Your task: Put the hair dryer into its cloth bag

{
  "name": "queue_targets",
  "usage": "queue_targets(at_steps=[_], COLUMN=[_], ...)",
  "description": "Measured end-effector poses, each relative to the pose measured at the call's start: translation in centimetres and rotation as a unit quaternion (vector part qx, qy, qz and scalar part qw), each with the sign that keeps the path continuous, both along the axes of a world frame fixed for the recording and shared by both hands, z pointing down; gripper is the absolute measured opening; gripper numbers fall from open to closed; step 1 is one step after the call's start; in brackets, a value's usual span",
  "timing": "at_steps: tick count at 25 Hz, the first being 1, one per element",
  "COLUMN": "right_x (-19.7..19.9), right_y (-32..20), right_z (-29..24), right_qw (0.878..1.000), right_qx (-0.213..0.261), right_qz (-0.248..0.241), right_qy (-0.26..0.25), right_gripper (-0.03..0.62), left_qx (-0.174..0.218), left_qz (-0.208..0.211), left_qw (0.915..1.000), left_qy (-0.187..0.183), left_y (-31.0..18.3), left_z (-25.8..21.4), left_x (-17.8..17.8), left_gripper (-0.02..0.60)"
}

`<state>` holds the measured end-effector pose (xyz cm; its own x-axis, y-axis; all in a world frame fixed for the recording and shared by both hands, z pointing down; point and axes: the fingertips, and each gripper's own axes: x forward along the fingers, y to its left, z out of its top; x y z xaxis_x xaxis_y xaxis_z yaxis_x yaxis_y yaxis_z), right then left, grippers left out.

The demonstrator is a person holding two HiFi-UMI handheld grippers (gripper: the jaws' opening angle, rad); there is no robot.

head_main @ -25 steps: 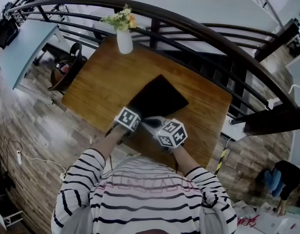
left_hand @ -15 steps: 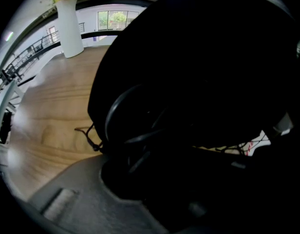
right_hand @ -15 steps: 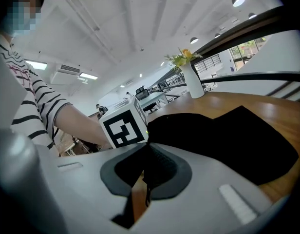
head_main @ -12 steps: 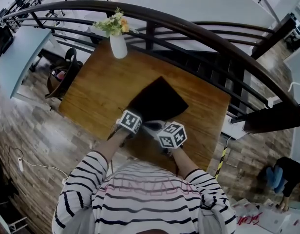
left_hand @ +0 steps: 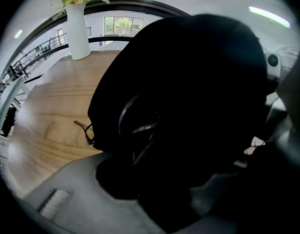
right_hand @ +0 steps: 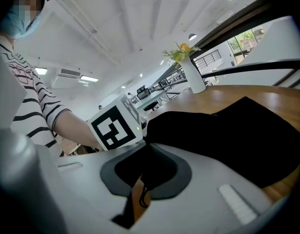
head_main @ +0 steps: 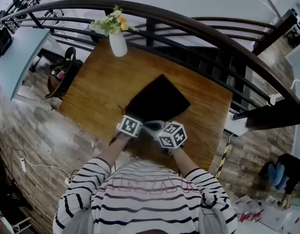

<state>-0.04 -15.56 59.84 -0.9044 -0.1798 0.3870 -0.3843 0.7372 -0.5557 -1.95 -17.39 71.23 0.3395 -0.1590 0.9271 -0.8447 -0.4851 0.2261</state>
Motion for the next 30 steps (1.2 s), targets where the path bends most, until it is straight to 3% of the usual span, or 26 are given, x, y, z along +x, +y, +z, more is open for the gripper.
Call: queue_targets(at_steps=[3,4,6,11,18,25,30], right_x=[0.0,-0.1,-0.3,-1.4,-1.9,-1.8,-1.6], right_y=[0.2,0.2,0.3,1.1,2.6,3.2,3.7], right_z=[0.4,0.5,0.8,1.3,2.3,2.9,2.7], right_qw=[1.000,1.000,1.000,1.000,0.999,0.999,0.999], right_qx=[-0.003,-0.004,-0.006,-0.008,-0.014,-0.018,-0.014], right_qz=[0.003,0.004,0.003,-0.008,-0.016,-0.010,-0.011], right_qy=[0.003,0.004,0.006,0.017,0.033,0.039,0.043], right_gripper=[0.012,0.012,0.011,0.012,0.012,0.012,0.012], left_qx=[0.085,0.108,0.123,0.123,0.123,0.105,0.088], left_qz=[0.023,0.030,0.032,0.003,-0.002,0.036,0.085], left_qw=[0.9961,0.9937,0.9919,0.9924,0.9913,0.9918,0.9919], left_qy=[-0.010,-0.002,0.002,0.012,0.047,0.064,0.033], left_y=[-1.3,-1.7,-1.7,-0.5,2.5,6.6,9.5], left_z=[-1.4,-1.8,-2.2,-2.7,-3.9,-4.4,-2.9], left_x=[0.0,0.3,0.1,-2.0,-3.4,-3.9,-4.0], left_gripper=[0.368,0.396,0.397,0.410,0.408,0.358,0.334])
